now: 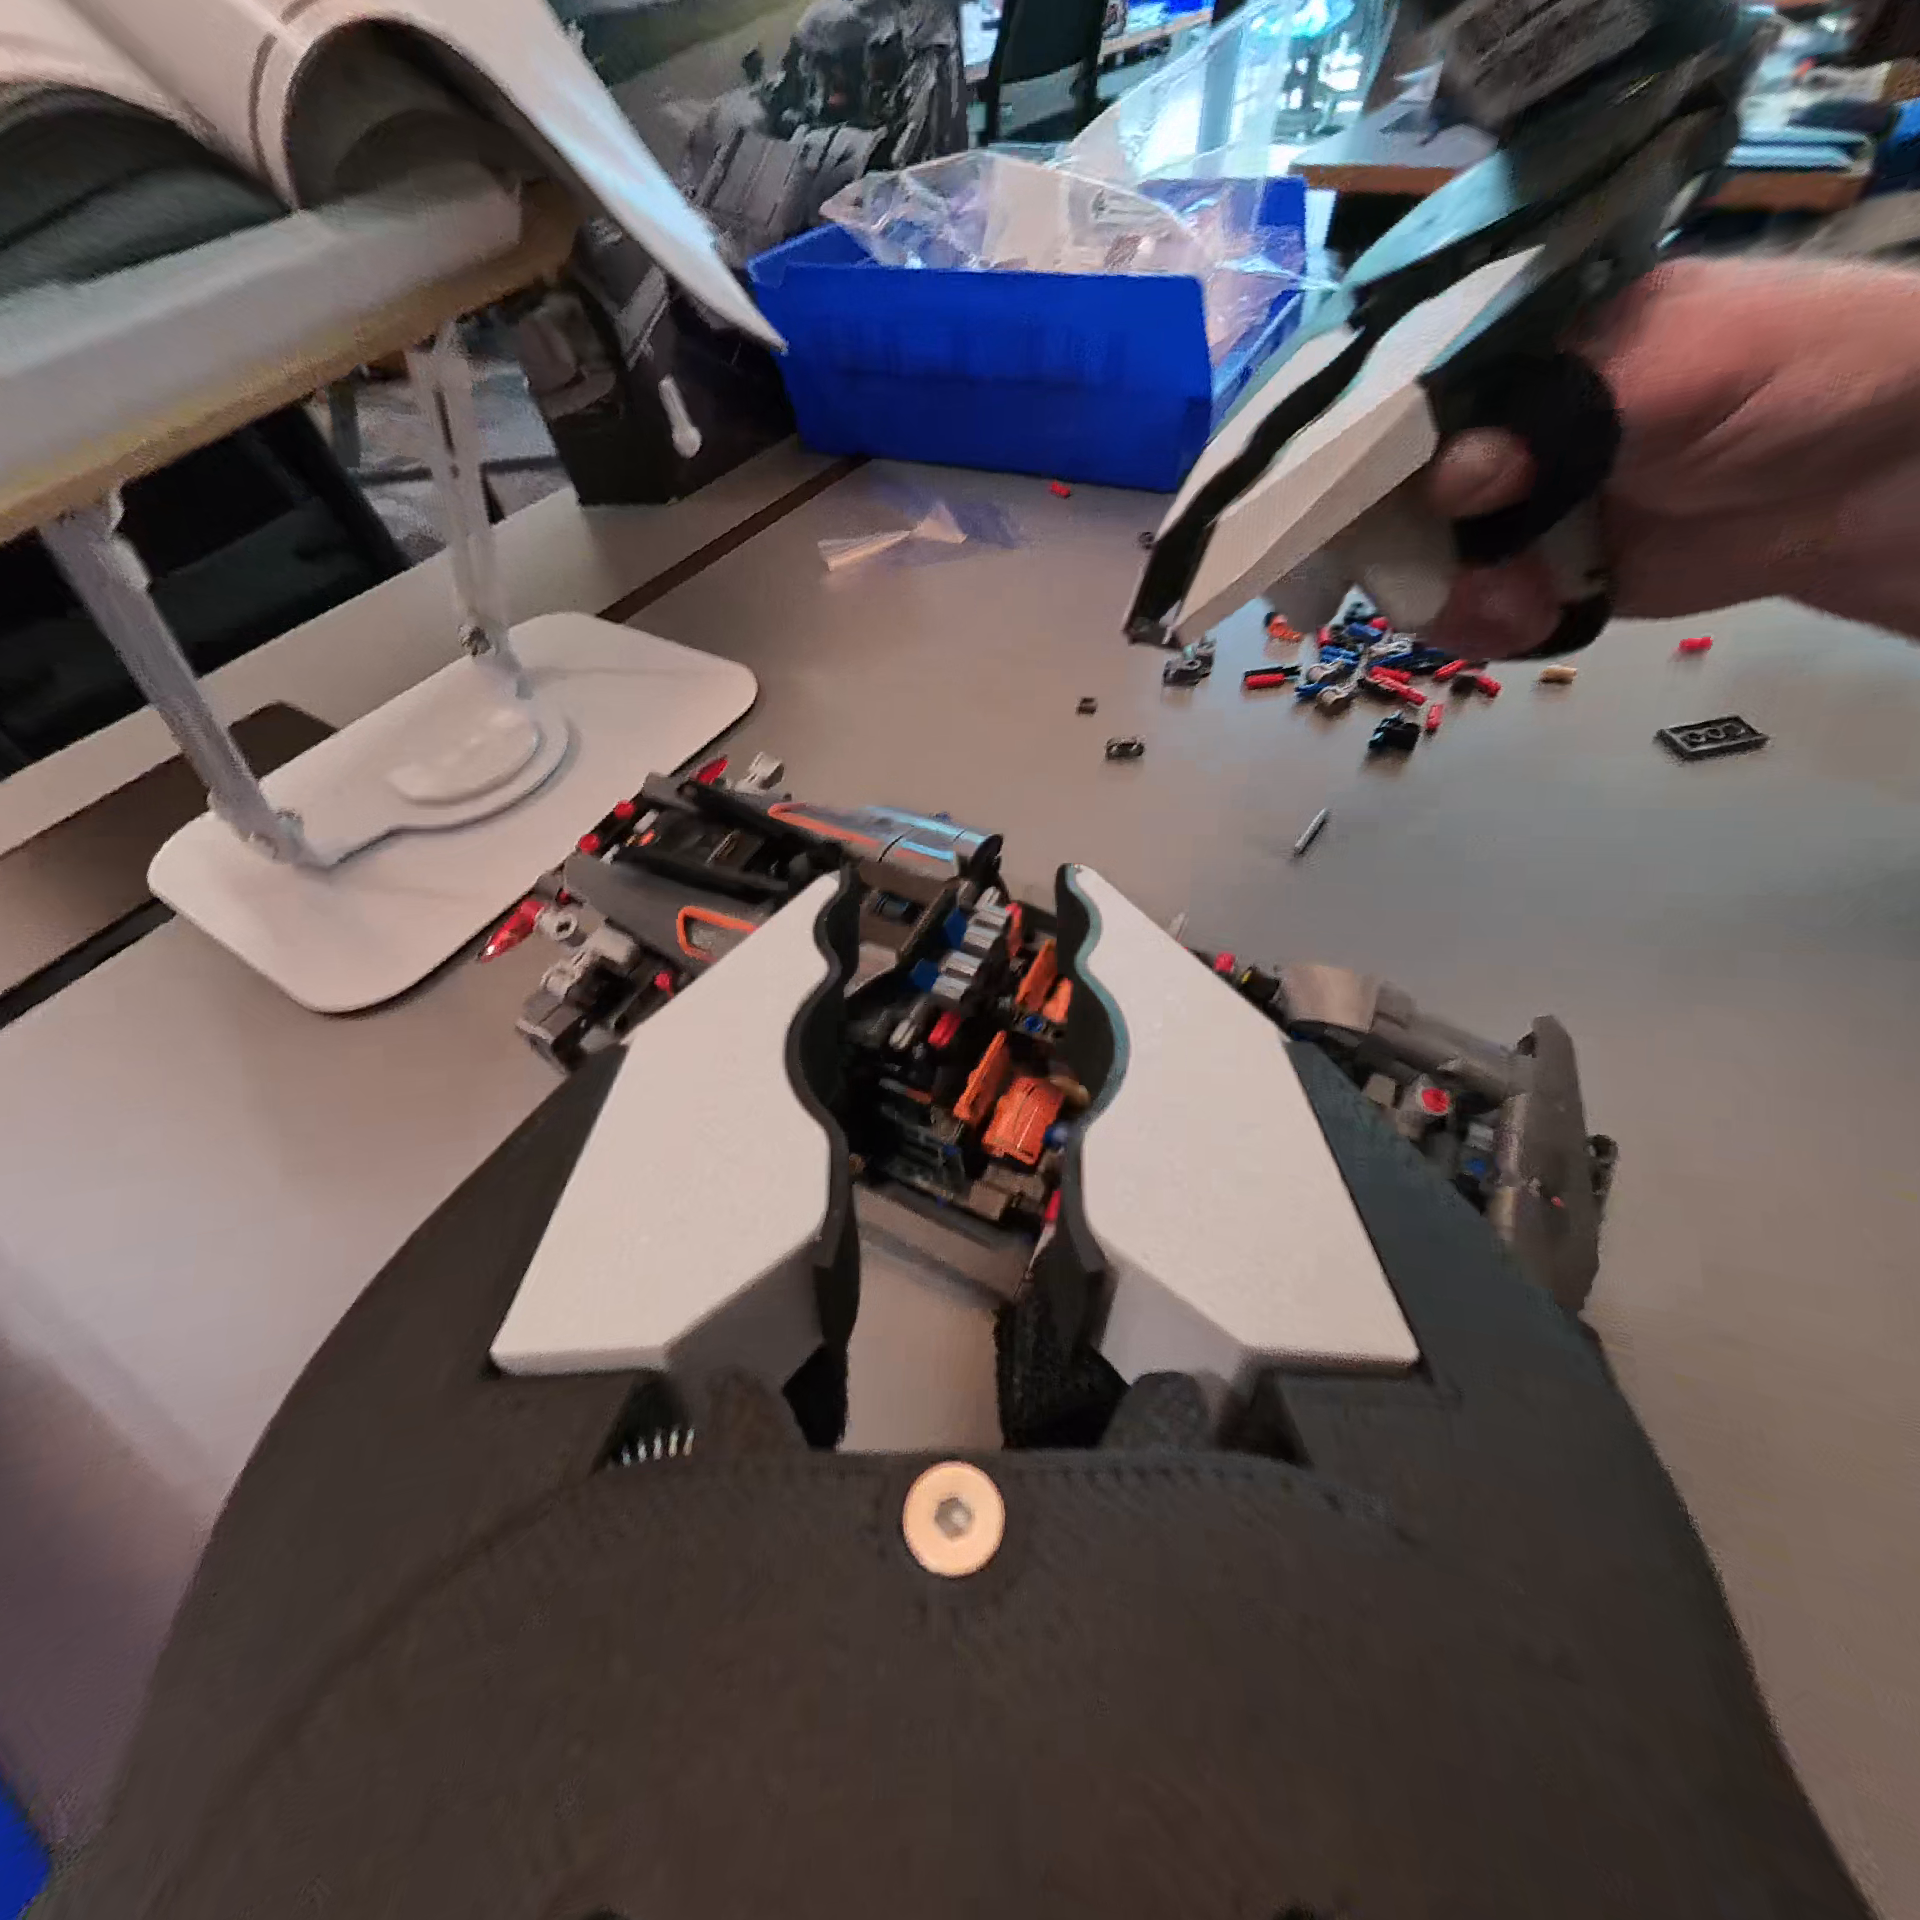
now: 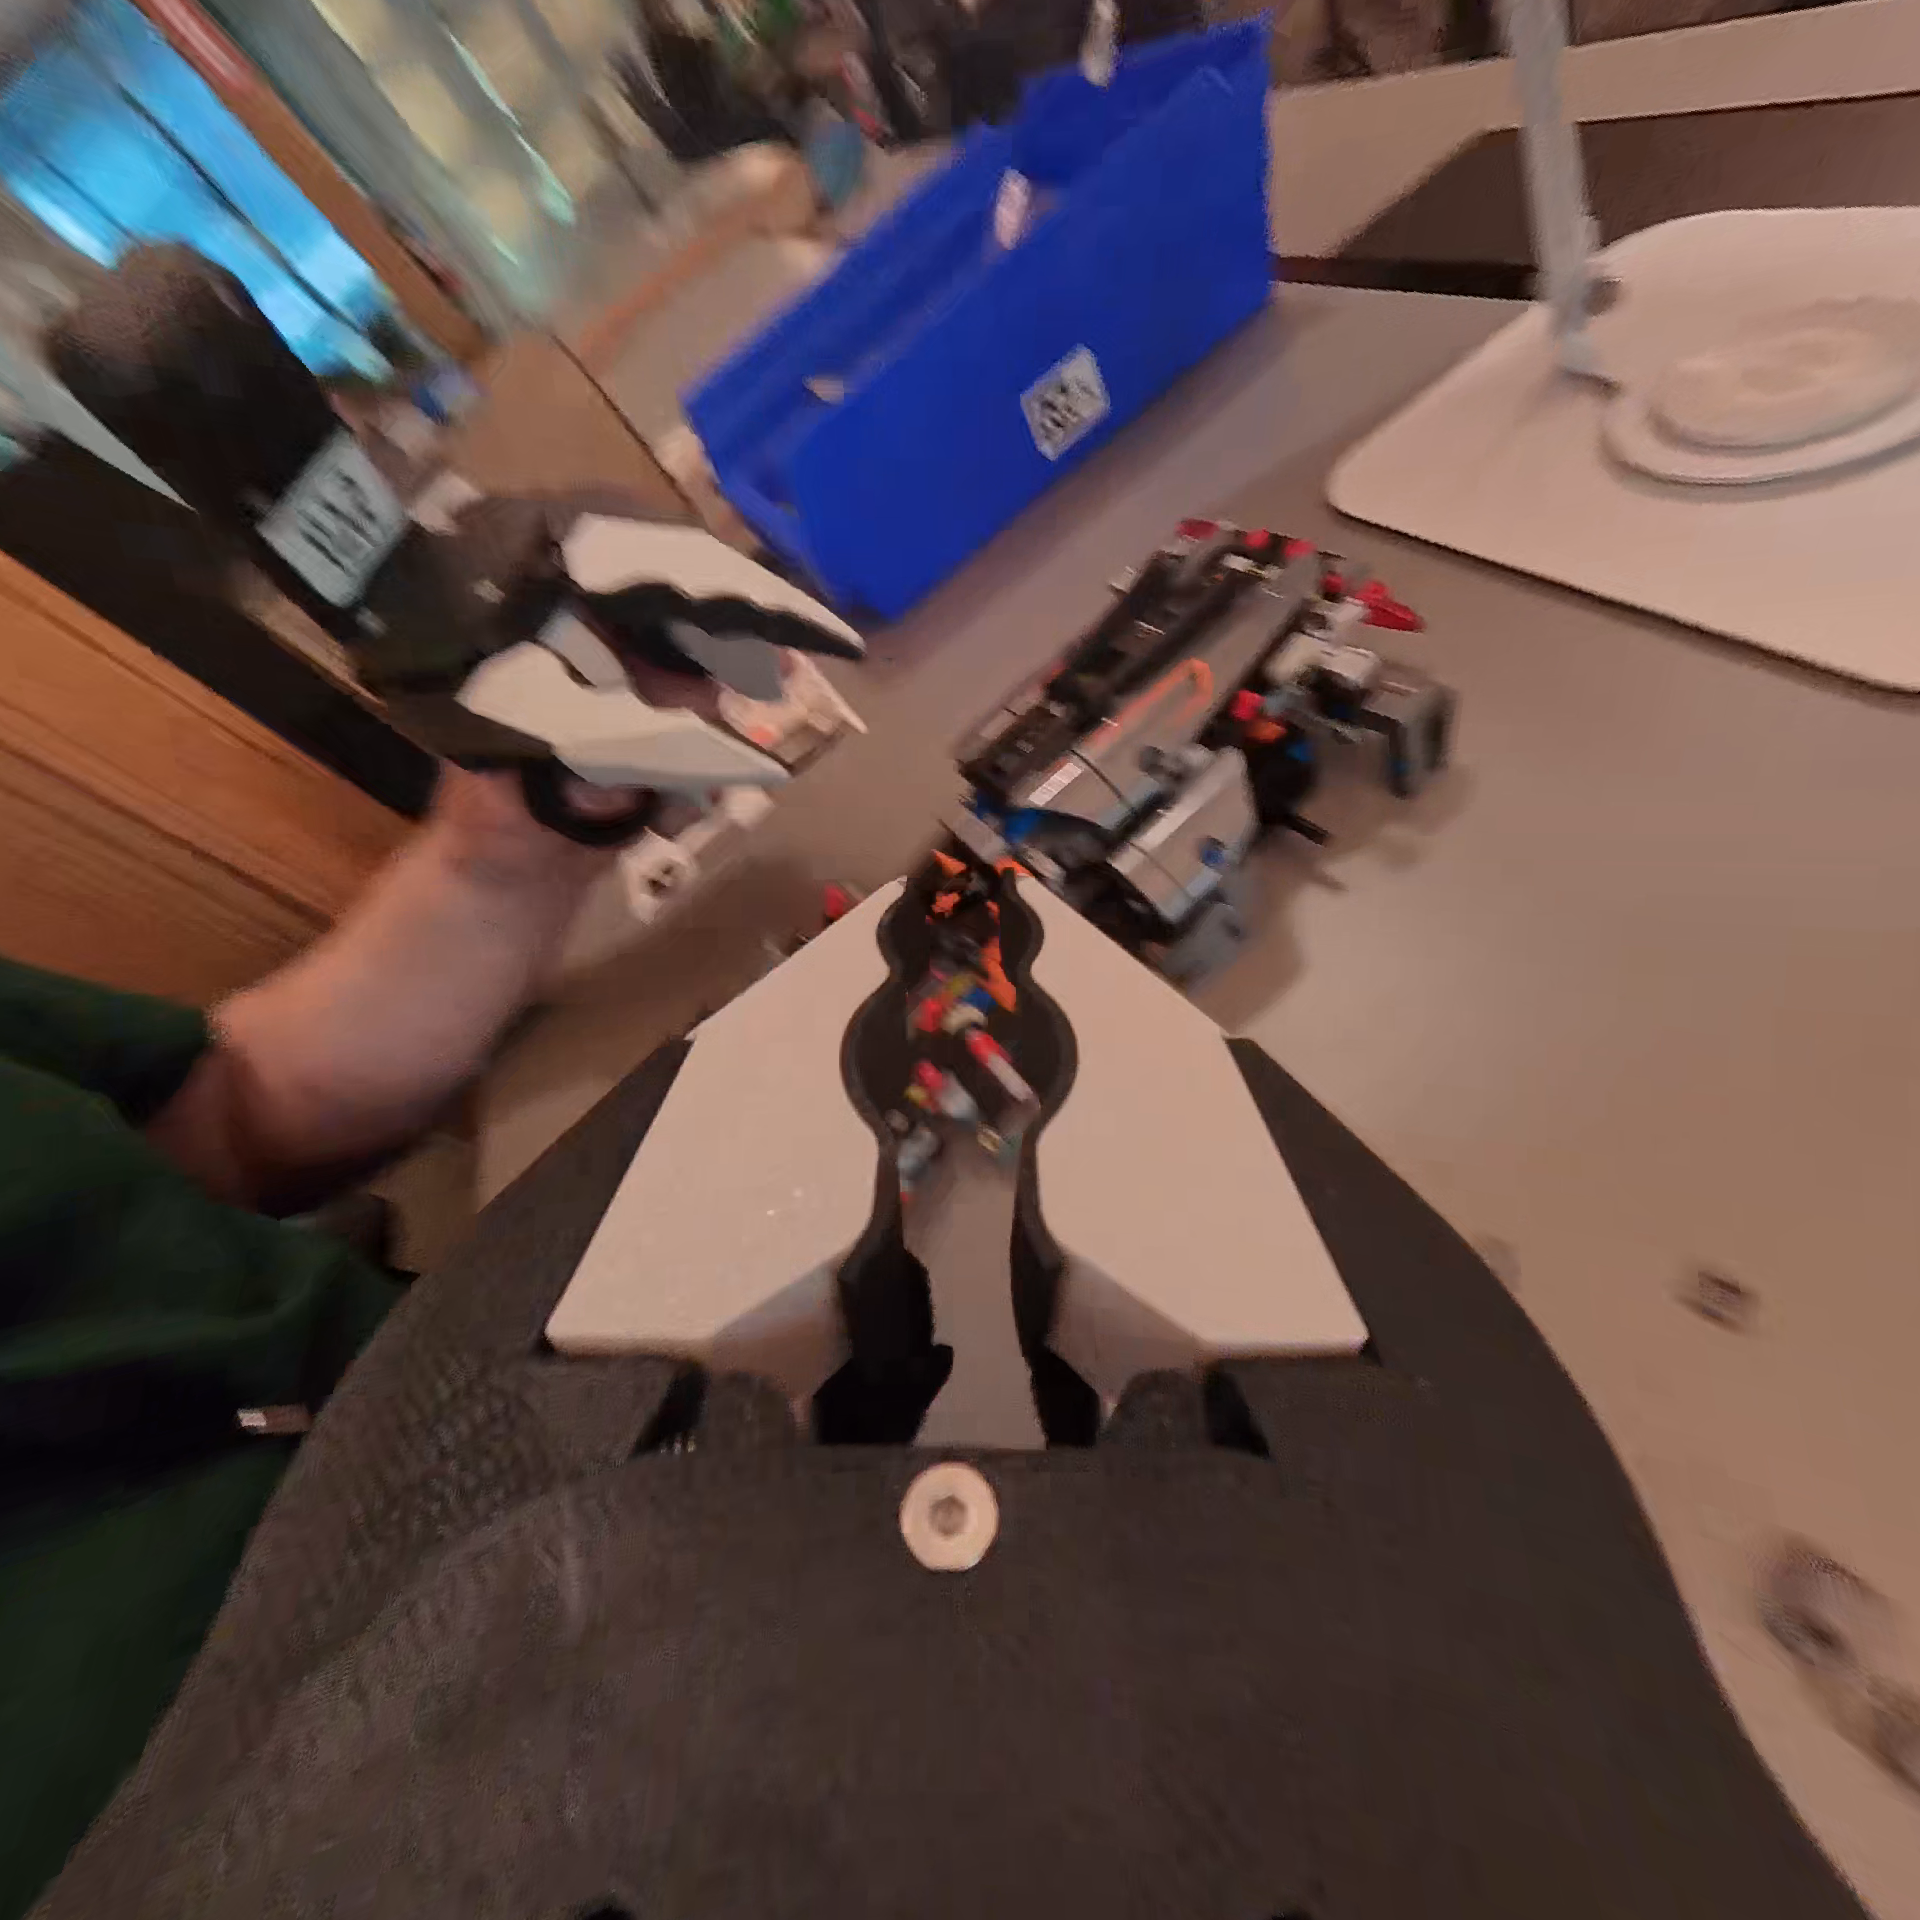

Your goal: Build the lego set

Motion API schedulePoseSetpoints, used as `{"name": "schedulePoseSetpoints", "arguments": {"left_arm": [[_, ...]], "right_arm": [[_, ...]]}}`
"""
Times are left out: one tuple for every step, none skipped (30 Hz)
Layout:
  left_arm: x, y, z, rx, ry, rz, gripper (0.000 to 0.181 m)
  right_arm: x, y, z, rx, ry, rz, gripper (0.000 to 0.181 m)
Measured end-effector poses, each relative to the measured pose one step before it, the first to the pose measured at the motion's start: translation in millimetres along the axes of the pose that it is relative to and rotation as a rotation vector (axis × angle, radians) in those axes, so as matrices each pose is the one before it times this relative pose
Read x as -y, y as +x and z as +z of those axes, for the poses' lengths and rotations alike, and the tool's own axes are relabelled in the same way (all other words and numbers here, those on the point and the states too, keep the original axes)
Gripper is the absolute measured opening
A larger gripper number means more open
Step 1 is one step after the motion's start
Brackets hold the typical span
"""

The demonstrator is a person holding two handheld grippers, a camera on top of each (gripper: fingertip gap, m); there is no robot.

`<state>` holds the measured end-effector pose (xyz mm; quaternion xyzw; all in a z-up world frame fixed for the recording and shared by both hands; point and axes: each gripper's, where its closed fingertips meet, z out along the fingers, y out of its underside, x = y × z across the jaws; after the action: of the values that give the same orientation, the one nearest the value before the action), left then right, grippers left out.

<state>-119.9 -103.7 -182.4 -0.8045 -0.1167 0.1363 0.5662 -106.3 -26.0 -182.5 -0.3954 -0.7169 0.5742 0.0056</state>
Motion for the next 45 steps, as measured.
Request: {"name": "schedulePoseSetpoints", "arguments": {"left_arm": [[5.02,4.17,2.19,-0.0050,0.0024,0.0247,0.035],[5.25,4.56,2.55,-0.0074,0.0050,0.0246,0.036],[5.25,5.13,3.08,-0.0120,0.0064,0.0226,0.036],[4.20,5.18,3.55,-0.0134,0.0027,0.0248,0.036],[2.86,3.66,3.75,-0.0071,-0.0039,0.0245,0.036],[2.28,2.35,3.53,-0.0019,-0.0057,0.0236,0.036],[2.78,1.65,3.01,0.0019,0.0002,0.0245,0.036],[1.36,1.08,2.36,0.0026,-0.0054,0.0244,0.035],[-2.68,-2.17,1.35,0.0164,-0.0271,0.0235,0.035],[-4.91,-4.61,-0.11,0.0247,-0.0330,0.0230,0.035],[-4.93,-4.88,-1.48,0.0196,-0.0223,0.0130,0.034],[-4.45,-4.02,-2.30,0.0073,-0.0113,-0.0053,0.032],[-4.47,-3.79,-2.66,0.0013,-0.0070,-0.0171,0.032],[-5.45,-4.57,-2.60,0.0050,-0.0115,-0.0189,0.032],[-6.67,-4.20,-1.83,0.0031,-0.0182,-0.0164,0.032],[-6.78,-1.64,-0.72,-0.0091,-0.0192,-0.0146,0.031],[-6.19,-0.10,0.12,-0.0123,-0.0200,-0.0129,0.032],[-4.99,-0.58,0.26,0.0004,-0.0157,-0.0045,0.031],[-3.71,0.94,0.65,-0.0019,-0.0110,0.0009,0.031],[-2.56,1.83,1.30,-0.0043,-0.0078,-0.0020,0.030],[-2.74,1.83,1.96,-0.0029,-0.0096,-0.0067,0.029],[-3.54,2.86,2.57,-0.0094,-0.0146,-0.0074,0.028],[-3.80,2.91,2.46,-0.0081,-0.0137,-0.0019,0.028],[-3.90,1.63,2.20,-0.0001,-0.0131,-0.0003,0.027],[-3.43,0.72,1.79,0.0030,-0.0114,-0.0027,0.026],[-2.61,0.78,1.38,-0.0012,-0.0083,-0.0052,0.026],[-1.32,0.26,1.05,0.0003,-0.0016,-0.0053,0.026],[-1.13,-0.32,0.98,0.0018,-0.0031,-0.0076,0.026],[-1.52,-0.57,1.14,0.0018,-0.0056,-0.0054,0.026],[-1.27,-0.53,1.12,0.0028,-0.0039,-0.0025,0.025],[-1.68,-0.53,1.30,0.0024,-0.0066,-0.0043,0.025],[-1.38,-0.01,1.16,-0.0007,-0.0042,-0.0027,0.023],[0.50,-0.28,0.33,0.0010,0.0068,-0.0037,0.023],[0.00,-0.13,0.13,-0.0018,0.0025,-0.0058,0.022],[0.04,-0.22,-0.03,-0.0023,0.0026,-0.0030,0.022],[-0.15,-0.26,-0.13,-0.0001,0.0016,-0.0007,0.022],[-0.23,-0.09,0.19,-0.0010,0.0008,-0.0008,0.022],[0.12,0.18,0.14,-0.0018,0.0022,-0.0022,0.022],[-0.28,-0.23,-0.02,0.0005,0.0003,-0.0013,0.021],[-0.16,-0.55,-0.37,0.0018,0.0004,0.0004,0.020],[-0.32,0.49,-0.35,-0.0054,-0.0002,0.0002,0.021],[-0.13,0.31,-0.18,-0.0037,0.0007,-0.0016,0.022],[0.06,-0.01,-0.10,-0.0005,0.0010,-0.0044,0.022],[-0.22,0.18,-0.02,0.0003,-0.0024,-0.0023,0.022],[-0.19,-0.53,-0.42,0.0062,-0.0042,0.0025,0.023]], "right_arm": [[4.99,-7.22,3.38,0.0804,0.0530,0.0613,0.011],[4.55,-4.74,2.15,0.0637,0.0476,0.0543,0.011],[3.42,-4.66,1.87,0.0590,0.0361,0.0393,0.011],[2.13,-4.37,1.78,0.0511,0.0241,0.0292,0.011],[1.31,-3.30,1.73,0.0407,0.0164,0.0261,0.011],[1.48,-2.84,1.44,0.0358,0.0158,0.0242,0.011],[1.34,-1.90,1.08,0.0295,0.0145,0.0214,0.011],[0.87,0.07,0.97,0.0168,0.0117,0.0172,0.011],[0.01,1.49,0.86,0.0071,0.0056,0.0123,0.010],[-1.62,2.84,0.97,-0.0047,-0.0043,0.0061,0.011],[-3.21,4.50,1.19,-0.0186,-0.0138,-0.0028,0.012],[-4.39,5.48,1.69,-0.0282,-0.0190,-0.0083,0.012],[-5.18,4.93,2.27,-0.0271,-0.0216,-0.0109,0.011],[-4.46,4.32,2.42,-0.0256,-0.0149,-0.0128,0.011],[-3.42,4.44,2.41,-0.0254,-0.0073,-0.0131,0.011],[-3.46,4.62,2.20,-0.0230,-0.0080,-0.0083,0.011],[-2.80,4.28,1.94,-0.0171,-0.0062,-0.0031,0.011],[-1.94,2.87,1.59,-0.0058,-0.0017,0.0055,0.011],[-1.53,2.84,1.48,-0.0030,-0.0008,0.0113,0.011],[-1.92,2.94,1.33,-0.0043,-0.0056,0.0052,0.011],[-2.39,3.31,1.29,-0.0066,-0.0098,0.0009,0.011],[-1.37,3.27,0.75,-0.0069,-0.0059,0.0112,0.011],[1.29,1.61,-0.09,-0.0005,0.0060,0.0106,0.011],[1.25,1.74,-0.24,-0.0062,0.0036,0.0036,0.011],[-1.11,3.62,0.07,-0.0190,-0.0135,0.0016,0.010],[-1.64,2.89,0.36,-0.0139,-0.0149,0.0014,0.010],[-0.63,0.81,0.51,0.0003,-0.0064,0.0058,0.010],[-0.59,1.77,0.57,-0.0072,-0.0057,0.0080,0.011],[-1.07,1.85,1.01,-0.0090,-0.0090,0.0071,0.011],[-0.99,0.93,1.17,-0.0046,-0.0081,0.0039,0.011],[-0.65,0.78,1.11,-0.0058,-0.0061,0.0020,0.011],[-0.39,1.67,0.76,-0.0099,-0.0045,0.0038,0.011],[-0.64,1.31,0.82,-0.0061,-0.0060,0.0058,0.011],[-0.36,0.51,0.90,0.0000,-0.0051,0.0047,0.011],[-0.21,0.63,0.70,-0.0021,-0.0045,0.0032,0.011],[0.69,0.38,0.42,-0.0023,0.0020,-0.0012,0.011],[0.63,-0.03,0.52,-0.0003,0.0018,-0.0023,0.011],[-0.13,-0.30,0.94,0.0021,-0.0033,0.0003,0.011],[0.24,0.01,0.62,0.0005,0.0008,0.0015,0.011],[0.14,-0.32,0.13,0.0018,0.0020,0.0013,0.011],[-0.09,-0.70,-0.19,0.0047,0.0035,0.0033,0.011],[-0.28,-0.35,0.05,0.0021,0.0018,0.0044,0.011],[0.01,-0.03,0.20,-0.0007,0.0003,0.0006,0.011],[0.32,-0.40,0.21,0.0046,0.0000,0.0013,0.011],[0.17,-0.24,0.14,0.0074,-0.0010,0.0072,0.011]]}}
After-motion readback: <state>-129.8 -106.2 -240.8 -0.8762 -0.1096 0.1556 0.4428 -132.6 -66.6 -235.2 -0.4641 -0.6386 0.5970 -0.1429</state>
